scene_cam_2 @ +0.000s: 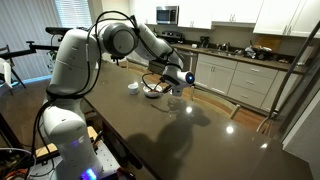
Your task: Pour the contents in the glass cup into the bowl on the left
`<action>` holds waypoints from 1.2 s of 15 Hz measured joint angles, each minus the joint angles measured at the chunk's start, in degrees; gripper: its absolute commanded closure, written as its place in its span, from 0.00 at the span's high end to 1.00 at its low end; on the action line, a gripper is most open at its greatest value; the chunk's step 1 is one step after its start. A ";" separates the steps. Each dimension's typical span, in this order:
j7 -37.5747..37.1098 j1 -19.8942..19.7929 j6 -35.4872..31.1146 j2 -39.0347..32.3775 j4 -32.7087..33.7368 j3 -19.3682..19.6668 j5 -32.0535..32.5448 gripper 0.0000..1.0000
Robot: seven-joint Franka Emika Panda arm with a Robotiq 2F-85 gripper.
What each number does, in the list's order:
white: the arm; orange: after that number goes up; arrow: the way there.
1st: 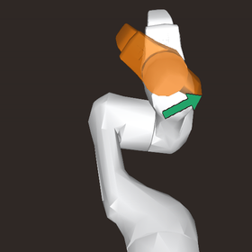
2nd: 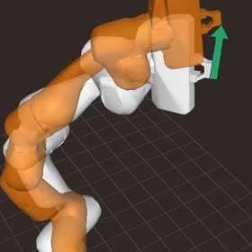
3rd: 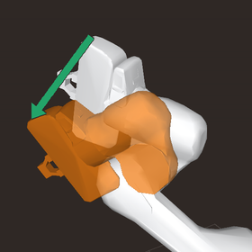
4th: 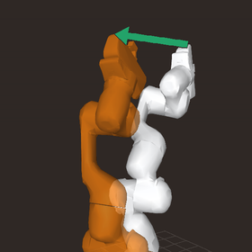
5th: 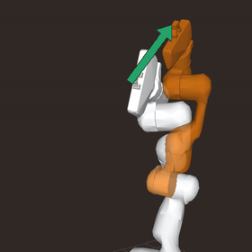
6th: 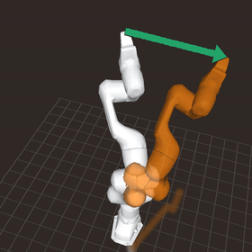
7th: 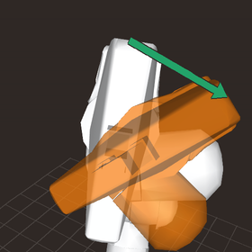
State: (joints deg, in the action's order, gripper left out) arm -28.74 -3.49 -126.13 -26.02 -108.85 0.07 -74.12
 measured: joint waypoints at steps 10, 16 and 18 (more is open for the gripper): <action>-2.34 -0.32 4.73 -2.87 0.16 2.75 -4.10 0.53; -4.50 -2.41 10.39 -5.16 0.87 3.29 -6.85 0.53; -4.93 -3.12 12.06 -6.07 1.10 3.52 -8.05 0.53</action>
State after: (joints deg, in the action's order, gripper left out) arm -33.67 -6.62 -114.07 -32.08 -107.74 3.59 -82.18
